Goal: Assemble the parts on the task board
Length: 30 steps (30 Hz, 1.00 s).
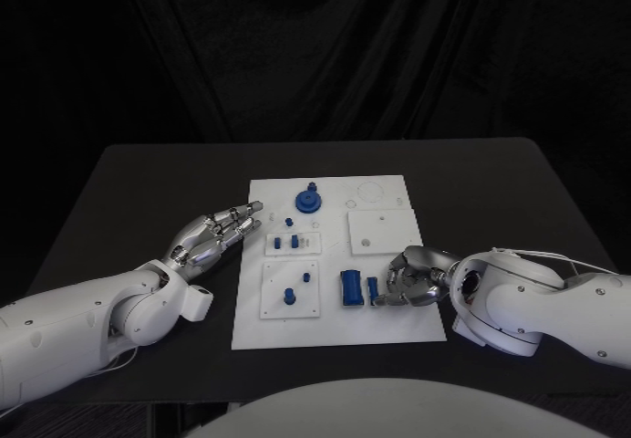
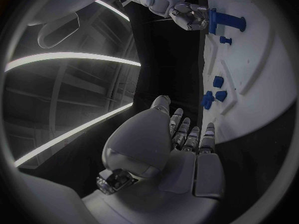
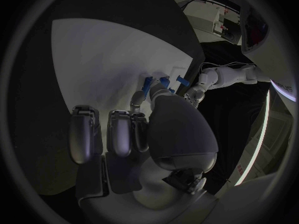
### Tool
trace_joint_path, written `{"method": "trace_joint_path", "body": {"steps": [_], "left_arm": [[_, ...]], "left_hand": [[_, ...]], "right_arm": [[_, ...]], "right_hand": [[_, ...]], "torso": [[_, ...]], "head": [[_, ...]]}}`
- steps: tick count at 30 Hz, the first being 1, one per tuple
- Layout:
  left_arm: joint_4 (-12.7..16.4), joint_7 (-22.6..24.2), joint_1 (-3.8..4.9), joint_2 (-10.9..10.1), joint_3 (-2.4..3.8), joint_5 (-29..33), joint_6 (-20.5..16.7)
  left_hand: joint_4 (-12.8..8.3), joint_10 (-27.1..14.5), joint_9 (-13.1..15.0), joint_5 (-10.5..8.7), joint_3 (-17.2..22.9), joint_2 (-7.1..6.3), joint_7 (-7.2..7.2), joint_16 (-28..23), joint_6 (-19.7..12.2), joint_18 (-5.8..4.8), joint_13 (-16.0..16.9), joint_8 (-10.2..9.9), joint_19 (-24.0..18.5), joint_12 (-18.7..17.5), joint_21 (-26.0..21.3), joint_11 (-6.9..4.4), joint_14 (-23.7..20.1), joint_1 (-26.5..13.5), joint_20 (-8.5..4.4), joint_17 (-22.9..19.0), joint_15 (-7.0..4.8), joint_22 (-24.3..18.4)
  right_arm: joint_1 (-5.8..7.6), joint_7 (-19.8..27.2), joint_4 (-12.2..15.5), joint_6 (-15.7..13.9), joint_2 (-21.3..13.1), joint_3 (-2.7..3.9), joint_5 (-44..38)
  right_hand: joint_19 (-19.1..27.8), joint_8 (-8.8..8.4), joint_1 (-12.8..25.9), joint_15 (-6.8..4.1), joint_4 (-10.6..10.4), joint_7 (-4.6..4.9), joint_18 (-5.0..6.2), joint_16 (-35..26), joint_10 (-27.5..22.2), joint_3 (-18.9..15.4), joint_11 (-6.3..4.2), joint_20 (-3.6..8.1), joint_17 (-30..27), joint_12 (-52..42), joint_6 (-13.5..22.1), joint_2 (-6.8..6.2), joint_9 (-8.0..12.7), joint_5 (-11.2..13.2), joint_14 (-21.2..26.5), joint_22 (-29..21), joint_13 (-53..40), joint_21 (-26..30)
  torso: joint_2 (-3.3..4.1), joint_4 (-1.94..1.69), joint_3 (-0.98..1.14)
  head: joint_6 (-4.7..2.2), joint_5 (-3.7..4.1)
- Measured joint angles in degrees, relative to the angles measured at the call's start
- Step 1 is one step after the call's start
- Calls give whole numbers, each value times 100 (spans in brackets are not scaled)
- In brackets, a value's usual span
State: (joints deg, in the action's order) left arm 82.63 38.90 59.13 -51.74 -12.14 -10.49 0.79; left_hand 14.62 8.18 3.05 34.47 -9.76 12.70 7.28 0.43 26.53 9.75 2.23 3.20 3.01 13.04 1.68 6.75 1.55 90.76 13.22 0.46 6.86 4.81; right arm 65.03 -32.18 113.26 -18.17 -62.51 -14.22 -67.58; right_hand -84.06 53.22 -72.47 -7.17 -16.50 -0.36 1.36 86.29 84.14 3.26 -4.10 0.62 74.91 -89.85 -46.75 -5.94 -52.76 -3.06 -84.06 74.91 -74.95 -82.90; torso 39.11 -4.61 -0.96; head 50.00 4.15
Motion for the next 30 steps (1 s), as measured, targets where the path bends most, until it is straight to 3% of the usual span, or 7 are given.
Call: {"method": "trace_joint_path", "body": {"steps": [4,11,19,26,28,30], "left_arm": [[-1,0,-2,2,0,0,1],[-1,0,-4,11,0,0,2],[2,0,-9,13,0,0,2],[118,0,-12,-105,0,0,-9],[171,0,-12,-149,1,0,-22],[251,0,-12,-199,2,0,-46]], "left_hand": [[0,0,0,0,0,0,0,0,0,0,0,0,0,0,0,0,0,0,0,0,0,0],[0,0,0,0,0,0,0,0,0,0,0,0,0,0,0,0,0,0,0,-1,0,0],[-1,0,0,0,1,0,0,0,0,0,0,0,0,0,0,0,0,0,0,-1,0,0],[-16,0,0,24,16,0,0,0,0,0,0,0,0,0,0,0,0,0,0,-1,0,0],[-16,0,0,24,16,-17,22,0,22,0,0,0,0,0,0,0,0,17,0,-1,0,0],[-16,0,0,24,16,-23,22,0,22,0,0,0,0,8,0,0,0,23,0,-1,0,0]], "right_arm": [[-2,-9,-21,-2,16,0,-16],[-12,-20,-45,56,64,1,-35],[-34,-14,-49,91,46,6,-48],[-44,78,89,-3,-176,1,-53],[-18,142,136,-75,-252,-4,-57],[91,277,170,-179,-343,-8,-63]], "right_hand": [[18,31,-179,-20,75,-31,-1,0,-21,75,-21,22,0,0,30,146,-49,0,21,0,0,0],[0,31,-478,-20,174,-51,0,0,-21,141,-21,40,0,0,51,232,-86,0,20,0,1,0],[0,54,-509,-20,179,-51,-1,-5,-21,68,-21,40,0,0,51,193,-110,0,21,-1,1,23],[0,75,-428,-20,78,-50,-1,-23,-21,-65,-20,40,0,0,51,48,-130,0,21,-1,2,23],[0,75,-425,-38,53,-50,0,-23,-21,-90,-20,40,0,0,51,7,-129,0,3,2,2,23],[0,75,-435,-41,43,-50,-1,-23,-21,-94,-20,40,0,0,51,-3,-129,0,0,4,2,23]], "torso": [[-3,0,1],[-2,2,1],[5,4,1],[6,3,2],[5,3,3],[2,3,4]], "head": [[0,-9],[0,-8],[0,-13],[0,-47],[0,-65],[0,-82]]}}
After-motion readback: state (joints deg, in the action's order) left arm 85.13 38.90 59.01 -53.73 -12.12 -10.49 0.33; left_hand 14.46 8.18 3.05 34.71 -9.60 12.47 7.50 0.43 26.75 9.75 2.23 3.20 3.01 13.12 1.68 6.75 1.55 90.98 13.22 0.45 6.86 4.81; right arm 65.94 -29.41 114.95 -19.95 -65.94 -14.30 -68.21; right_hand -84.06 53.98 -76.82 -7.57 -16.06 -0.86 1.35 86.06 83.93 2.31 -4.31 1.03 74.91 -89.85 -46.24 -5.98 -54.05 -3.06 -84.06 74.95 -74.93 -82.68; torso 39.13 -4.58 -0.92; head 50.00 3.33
